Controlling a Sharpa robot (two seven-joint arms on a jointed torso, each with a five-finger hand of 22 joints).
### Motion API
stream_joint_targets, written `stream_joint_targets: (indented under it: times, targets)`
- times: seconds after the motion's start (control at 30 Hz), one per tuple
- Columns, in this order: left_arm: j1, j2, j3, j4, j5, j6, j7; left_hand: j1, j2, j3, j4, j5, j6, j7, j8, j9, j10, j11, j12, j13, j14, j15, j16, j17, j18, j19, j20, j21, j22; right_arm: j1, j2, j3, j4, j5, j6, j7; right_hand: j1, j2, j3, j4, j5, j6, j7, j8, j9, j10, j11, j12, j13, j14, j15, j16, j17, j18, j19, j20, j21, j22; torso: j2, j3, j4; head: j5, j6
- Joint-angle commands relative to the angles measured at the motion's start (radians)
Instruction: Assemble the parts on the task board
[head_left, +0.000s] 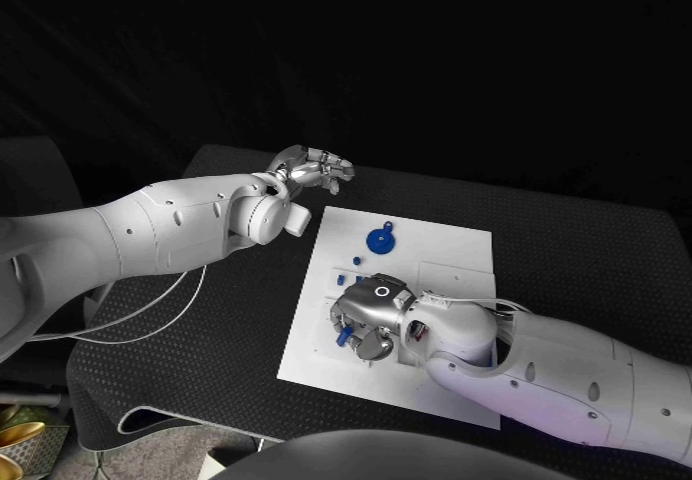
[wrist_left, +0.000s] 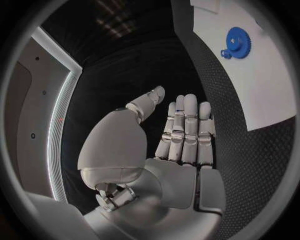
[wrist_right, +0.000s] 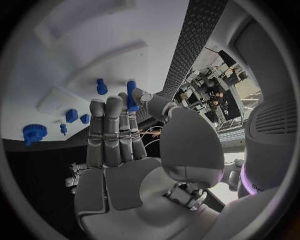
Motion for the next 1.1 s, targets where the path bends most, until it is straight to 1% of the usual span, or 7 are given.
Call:
stream_joint_targets:
  times: [0.03,0.4,0.8,1.0,1.1]
  targets:
    - [0.001,0.001,0.001,0.001,0.004,0.011,0.007,-0.006,0.004,-0.006,-0.001,-0.006,-0.006,-0.003,0.004,0.001,-0.010,0.000,0.003,-0.001,0.005,0.000,0.001,0.002,0.012,0.007,-0.013,-0.006,0.005,-0.003,-0.003,-0.003,-0.004,-0.021,0.017,-0.007,0.002,0.011,-0.001,-0.007,0.002,0.008,-0.001,0.003,0.000,0.006,0.001,0.006,0.001,0.000,-0.007,0.005,-0.002,0.030,0.001,-0.006,0.005,0.001,0.000,0.0001,-0.0001,0.000,0.000]
    - [0.001,0.001,0.001,-0.001,0.004,0.012,0.005,-0.006,0.004,-0.006,-0.001,-0.007,-0.007,-0.003,0.004,0.001,-0.011,0.001,0.004,-0.001,0.005,0.000,0.000,0.002,0.012,0.007,-0.013,-0.006,0.005,-0.003,-0.006,-0.003,-0.004,-0.022,0.009,-0.008,0.001,0.011,0.000,-0.009,0.002,0.009,-0.002,0.004,0.001,0.007,0.000,0.006,0.003,0.001,-0.007,0.007,-0.002,0.030,0.001,-0.007,0.007,0.002,0.000,0.0001,-0.0003,0.000,0.000]
    - [0.001,0.002,0.001,-0.001,0.004,0.012,0.005,-0.006,0.004,-0.006,-0.001,-0.007,-0.007,-0.003,0.004,0.001,-0.011,0.001,0.004,-0.001,0.005,0.000,0.000,0.002,0.012,0.007,-0.013,-0.007,0.005,-0.003,-0.009,-0.003,-0.002,-0.027,0.015,-0.012,0.000,0.011,0.000,-0.011,0.002,0.009,-0.002,0.004,0.002,0.007,0.000,0.006,0.005,0.001,-0.008,0.008,-0.002,0.030,0.001,-0.007,0.008,0.002,0.000,-0.0003,-0.0007,-0.001,0.000]
    - [0.001,0.002,0.001,0.000,0.004,0.011,0.004,-0.006,0.004,-0.006,0.000,-0.007,-0.007,-0.003,0.004,0.001,-0.011,0.001,0.004,-0.001,0.005,0.000,0.000,0.002,0.012,0.007,-0.013,-0.007,0.006,-0.003,0.008,-0.003,-0.005,-0.021,0.037,-0.011,-0.001,0.011,0.000,-0.011,0.002,0.009,-0.002,0.004,0.003,0.007,0.000,0.006,0.006,0.000,-0.008,0.009,-0.003,0.030,0.001,-0.007,0.009,0.002,0.001,-0.0009,-0.0006,-0.003,0.001]
    - [0.001,0.003,0.001,0.001,0.004,0.010,0.003,-0.006,0.004,-0.006,-0.001,-0.007,-0.007,-0.003,0.004,0.001,-0.012,0.001,0.004,-0.001,0.005,0.000,0.000,0.002,0.012,0.007,-0.013,-0.008,0.006,-0.003,0.017,-0.007,-0.005,-0.020,0.043,-0.010,-0.004,0.011,0.001,-0.010,0.002,0.008,-0.001,0.003,0.003,0.006,0.000,0.005,0.007,0.000,-0.007,0.009,-0.003,0.030,0.000,-0.007,0.010,0.002,0.000,-0.0017,0.0000,-0.006,0.004]
